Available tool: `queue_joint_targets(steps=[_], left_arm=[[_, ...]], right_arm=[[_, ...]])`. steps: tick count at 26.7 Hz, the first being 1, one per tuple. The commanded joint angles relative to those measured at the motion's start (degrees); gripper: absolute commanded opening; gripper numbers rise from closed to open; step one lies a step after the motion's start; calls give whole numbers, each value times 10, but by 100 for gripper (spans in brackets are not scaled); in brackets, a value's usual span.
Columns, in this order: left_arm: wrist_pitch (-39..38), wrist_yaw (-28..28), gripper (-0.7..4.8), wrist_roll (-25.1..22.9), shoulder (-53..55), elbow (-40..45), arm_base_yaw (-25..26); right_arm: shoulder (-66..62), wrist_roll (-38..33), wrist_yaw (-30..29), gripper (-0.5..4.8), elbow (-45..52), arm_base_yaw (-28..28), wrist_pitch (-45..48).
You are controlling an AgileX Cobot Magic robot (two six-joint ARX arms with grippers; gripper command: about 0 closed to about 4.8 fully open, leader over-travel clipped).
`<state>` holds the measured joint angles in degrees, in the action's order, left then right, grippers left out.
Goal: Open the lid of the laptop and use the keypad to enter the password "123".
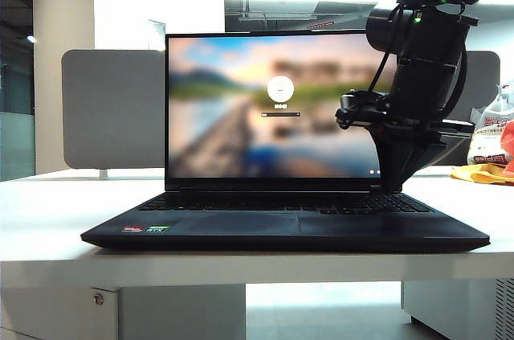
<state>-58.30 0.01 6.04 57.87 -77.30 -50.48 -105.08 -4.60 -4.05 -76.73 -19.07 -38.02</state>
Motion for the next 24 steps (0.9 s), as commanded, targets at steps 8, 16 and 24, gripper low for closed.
queue_joint_targets(steps=[8,16,24], left_arm=[[-3,17,-6,0,-3,-3,0],[-3,17,-6,0,-3,-3,0],[-3,28,-6,3,-3,-3,0]], right_arm=[[-28,1,9,-2,0,1,-1],[19,2,26,-2,-1,2,21],[26,2,29,-2,2,16,3]])
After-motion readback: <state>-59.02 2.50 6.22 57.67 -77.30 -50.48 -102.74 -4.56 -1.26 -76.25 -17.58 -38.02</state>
